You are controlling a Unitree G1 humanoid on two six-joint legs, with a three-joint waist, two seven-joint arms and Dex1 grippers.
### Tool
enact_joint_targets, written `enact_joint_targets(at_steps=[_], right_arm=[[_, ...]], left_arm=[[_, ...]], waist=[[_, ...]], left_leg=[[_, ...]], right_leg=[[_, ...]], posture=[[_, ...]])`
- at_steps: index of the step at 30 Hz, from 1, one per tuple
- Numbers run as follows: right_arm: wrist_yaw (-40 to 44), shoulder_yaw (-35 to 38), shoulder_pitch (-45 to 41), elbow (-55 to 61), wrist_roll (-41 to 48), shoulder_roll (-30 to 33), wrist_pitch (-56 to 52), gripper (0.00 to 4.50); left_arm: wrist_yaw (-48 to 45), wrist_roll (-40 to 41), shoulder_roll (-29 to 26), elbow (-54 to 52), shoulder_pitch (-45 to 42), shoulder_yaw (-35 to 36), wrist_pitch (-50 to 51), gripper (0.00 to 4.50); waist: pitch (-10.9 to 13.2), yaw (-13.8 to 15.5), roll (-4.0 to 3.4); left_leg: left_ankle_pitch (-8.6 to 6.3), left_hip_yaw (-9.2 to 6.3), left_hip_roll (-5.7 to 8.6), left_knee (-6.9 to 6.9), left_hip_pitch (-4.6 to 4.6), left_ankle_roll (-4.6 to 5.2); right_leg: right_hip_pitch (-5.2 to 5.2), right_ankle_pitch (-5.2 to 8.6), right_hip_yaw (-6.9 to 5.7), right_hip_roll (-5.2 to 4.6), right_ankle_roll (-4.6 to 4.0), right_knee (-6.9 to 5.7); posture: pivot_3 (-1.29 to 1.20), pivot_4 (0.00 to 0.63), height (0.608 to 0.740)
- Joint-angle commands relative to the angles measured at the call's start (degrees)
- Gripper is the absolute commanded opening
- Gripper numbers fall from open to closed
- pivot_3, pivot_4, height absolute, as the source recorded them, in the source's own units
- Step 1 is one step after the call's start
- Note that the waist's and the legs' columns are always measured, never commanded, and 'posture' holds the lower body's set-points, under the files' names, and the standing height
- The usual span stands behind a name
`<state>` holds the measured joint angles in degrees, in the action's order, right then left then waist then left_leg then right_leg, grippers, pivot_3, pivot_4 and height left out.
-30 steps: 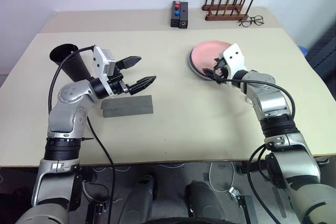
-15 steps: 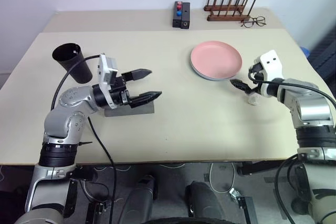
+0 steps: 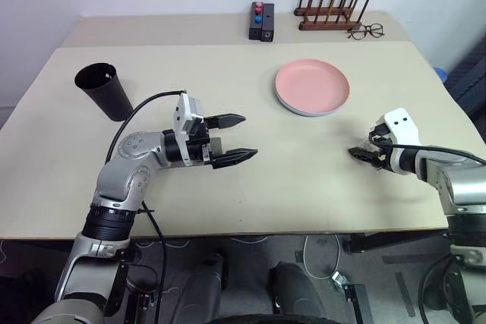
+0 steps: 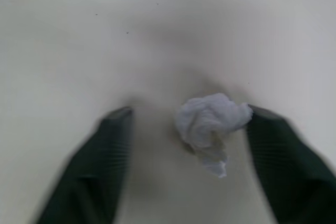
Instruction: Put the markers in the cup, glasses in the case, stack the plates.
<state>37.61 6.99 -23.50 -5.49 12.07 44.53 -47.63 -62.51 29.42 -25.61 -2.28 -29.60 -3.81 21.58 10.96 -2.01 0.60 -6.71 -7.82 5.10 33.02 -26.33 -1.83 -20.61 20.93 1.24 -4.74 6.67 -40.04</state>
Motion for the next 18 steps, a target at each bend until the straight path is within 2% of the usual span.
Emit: enact_joint_targets(at_steps=[1,3,10,14,18], right_arm=[[-1.73,3.20,-3.80,0.41,1.47,-1.20,1.46,1.10],[-3.03,3.22,-6.38,-0.66,1.02,-2.25,3.81,0.03],[-6.97,0.99,-20.10,-11.06,-1.09,-9.70,19.71,0.03],[-8.07,-1.74,-26.33,-23.58,-3.17,-16.47,27.36,0.03],[-9.85,-2.66,-30.90,-35.12,-5.86,-18.85,34.31,1.53]], left_arm=[[-0.03,-0.16,-0.15,-0.52,-0.94,0.56,-1.12,4.50],[0.91,-0.88,0.08,-0.13,-1.05,1.10,-2.18,4.50],[10.96,-6.47,3.02,6.97,-4.78,4.47,-10.26,4.50],[11.44,-6.01,3.22,7.33,-4.56,5.61,-11.78,4.50],[11.89,-5.53,3.00,4.95,-2.87,5.66,-10.96,4.50]], waist=[[0.00,-0.19,0.00],[0.01,-0.46,-0.01],[0.01,-0.43,-0.01],[0.01,-0.56,0.01],[0.02,-0.09,-0.01]], left_leg=[[0.00,0.00,0.00,0.00,0.00,0.00],[0.00,0.01,-0.01,-0.01,0.00,0.00],[0.01,0.01,-0.01,-0.02,0.00,-0.01],[0.01,0.00,-0.01,-0.04,0.00,-0.01],[0.02,-0.01,0.04,-0.04,0.00,-0.02]], right_leg=[[0.00,0.00,0.00,0.00,0.00,0.00],[-0.02,0.00,0.01,0.01,0.00,0.00],[-0.03,-0.01,-0.01,0.07,0.01,0.00],[-0.01,-0.01,-0.04,0.13,0.02,0.00],[0.00,-0.01,-0.05,0.12,0.02,0.00]], posture=[[0.00,0.150,0.737],[0.00,0.150,0.737],[0.00,0.150,0.737],[0.00,0.150,0.737],[0.00,0.150,0.737]])
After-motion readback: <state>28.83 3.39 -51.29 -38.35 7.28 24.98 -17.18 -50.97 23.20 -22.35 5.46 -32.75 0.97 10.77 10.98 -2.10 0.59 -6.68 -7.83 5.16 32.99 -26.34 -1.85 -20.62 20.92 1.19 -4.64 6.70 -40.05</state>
